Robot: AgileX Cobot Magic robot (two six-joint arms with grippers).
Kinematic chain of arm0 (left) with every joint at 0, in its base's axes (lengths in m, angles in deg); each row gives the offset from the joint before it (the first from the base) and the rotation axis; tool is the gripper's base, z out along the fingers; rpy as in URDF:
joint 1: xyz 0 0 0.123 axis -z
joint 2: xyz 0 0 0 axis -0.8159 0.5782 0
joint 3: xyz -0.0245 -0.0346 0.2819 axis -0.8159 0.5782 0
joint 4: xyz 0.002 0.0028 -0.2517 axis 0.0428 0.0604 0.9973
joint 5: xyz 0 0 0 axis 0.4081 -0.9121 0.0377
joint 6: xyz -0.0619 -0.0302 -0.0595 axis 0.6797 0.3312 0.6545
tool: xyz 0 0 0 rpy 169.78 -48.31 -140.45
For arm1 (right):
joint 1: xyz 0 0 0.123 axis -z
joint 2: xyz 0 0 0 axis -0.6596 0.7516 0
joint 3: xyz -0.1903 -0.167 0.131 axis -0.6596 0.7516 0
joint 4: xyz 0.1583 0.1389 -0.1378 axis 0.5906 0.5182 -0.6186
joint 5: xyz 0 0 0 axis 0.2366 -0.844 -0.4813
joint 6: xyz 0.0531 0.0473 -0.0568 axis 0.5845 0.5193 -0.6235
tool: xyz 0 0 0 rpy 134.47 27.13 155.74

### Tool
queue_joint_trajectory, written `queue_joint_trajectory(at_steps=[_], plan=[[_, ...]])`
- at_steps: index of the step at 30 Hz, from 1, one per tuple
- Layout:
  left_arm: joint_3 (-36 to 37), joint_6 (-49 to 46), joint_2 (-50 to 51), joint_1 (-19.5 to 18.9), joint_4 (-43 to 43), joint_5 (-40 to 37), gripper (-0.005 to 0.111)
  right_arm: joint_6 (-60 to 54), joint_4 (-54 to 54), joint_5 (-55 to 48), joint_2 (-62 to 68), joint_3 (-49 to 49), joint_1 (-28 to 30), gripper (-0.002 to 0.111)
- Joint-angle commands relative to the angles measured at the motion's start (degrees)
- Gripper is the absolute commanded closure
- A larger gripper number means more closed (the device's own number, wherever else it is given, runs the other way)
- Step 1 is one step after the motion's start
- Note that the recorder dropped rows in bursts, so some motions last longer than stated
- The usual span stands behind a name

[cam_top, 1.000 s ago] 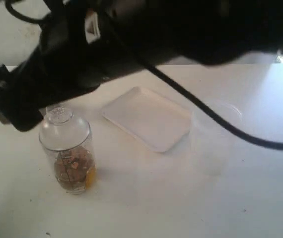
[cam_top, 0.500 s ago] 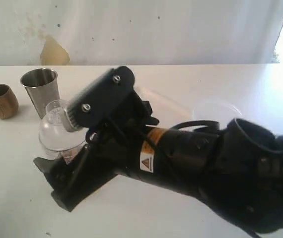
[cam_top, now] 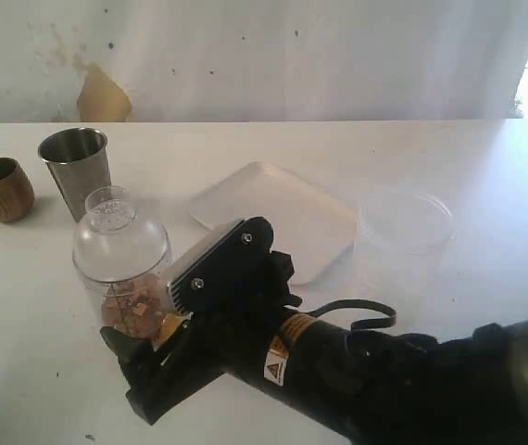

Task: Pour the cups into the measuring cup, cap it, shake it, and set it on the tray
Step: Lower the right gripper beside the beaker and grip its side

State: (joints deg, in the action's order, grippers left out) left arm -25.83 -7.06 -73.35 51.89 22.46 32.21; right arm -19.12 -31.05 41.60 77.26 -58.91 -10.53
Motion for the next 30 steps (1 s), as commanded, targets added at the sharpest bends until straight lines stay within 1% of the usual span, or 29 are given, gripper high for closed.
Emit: queue_joint_trajectory(at_steps=[1,3,17,20,25,30], plan=[[0.25,0.27,-0.31,0.11,0.49,-0.15,0.107,-0.67,0.32,7.3,4.21,0.35,-0.1,0.003],[0.25,0.27,-0.31,0.11,0.49,-0.15,0.107,-0.67,0.32,9.22,5.87,0.19,-0.1,0.003],[0.25,0.27,-0.31,0.11,0.49,-0.15,0.107,-0.67,1.53,8.83,14.63,-8.41,-0.1,0.003],[0.25,0.27,-0.31,0.11,0.49,-0.15,0.107,-0.67,3.1,8.58,16.05,-9.81,-0.1,0.003],[0.25,0.27,-0.31,0.11,0.49,-0.15,0.107,-0.67,8.83,8.69,18.77,-12.56,-0.1,0.003],[0.25,0.27,-0.31,0.11,0.49,-0.15,0.107,-0.67,8.75,8.69,20.4,-15.3,-0.1,0.003]])
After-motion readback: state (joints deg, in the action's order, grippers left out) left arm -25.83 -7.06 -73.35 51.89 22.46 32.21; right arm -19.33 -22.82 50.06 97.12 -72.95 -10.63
